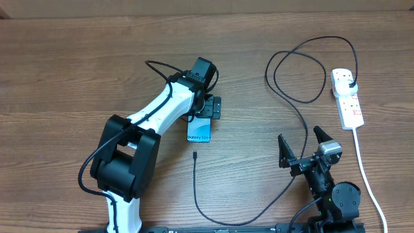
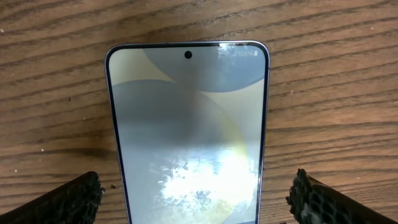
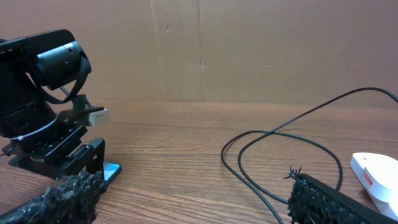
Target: Plug charger to phone and switch on socket
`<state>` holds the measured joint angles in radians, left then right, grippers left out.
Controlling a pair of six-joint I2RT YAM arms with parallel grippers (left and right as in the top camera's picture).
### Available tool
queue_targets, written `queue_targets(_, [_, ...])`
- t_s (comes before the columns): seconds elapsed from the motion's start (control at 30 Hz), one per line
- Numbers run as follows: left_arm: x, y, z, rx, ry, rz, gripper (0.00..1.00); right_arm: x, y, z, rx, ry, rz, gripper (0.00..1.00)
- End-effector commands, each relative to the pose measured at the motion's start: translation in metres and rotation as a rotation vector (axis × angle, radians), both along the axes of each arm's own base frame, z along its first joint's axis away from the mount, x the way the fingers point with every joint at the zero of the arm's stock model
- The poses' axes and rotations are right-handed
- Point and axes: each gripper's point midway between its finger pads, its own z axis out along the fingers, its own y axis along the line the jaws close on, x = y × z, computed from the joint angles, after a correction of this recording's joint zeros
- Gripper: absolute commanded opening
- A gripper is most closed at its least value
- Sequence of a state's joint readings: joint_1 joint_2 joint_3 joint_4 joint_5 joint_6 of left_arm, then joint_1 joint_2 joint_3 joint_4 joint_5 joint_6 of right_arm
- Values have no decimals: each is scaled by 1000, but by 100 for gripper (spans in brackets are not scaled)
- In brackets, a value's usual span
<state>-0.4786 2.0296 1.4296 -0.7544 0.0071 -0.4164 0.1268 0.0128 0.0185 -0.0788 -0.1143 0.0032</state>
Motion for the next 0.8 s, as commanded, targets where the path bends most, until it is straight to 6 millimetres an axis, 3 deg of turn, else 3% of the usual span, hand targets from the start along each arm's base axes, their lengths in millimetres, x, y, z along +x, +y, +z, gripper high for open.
queue_targets(0.0, [1,-1,-3,12,-3,11,100,0,-1,-2,-4,-4,-7,100])
queue_targets(0.77, [-13,6,-17,33,38,12,100,0,-1,-2,-4,-4,-7,100])
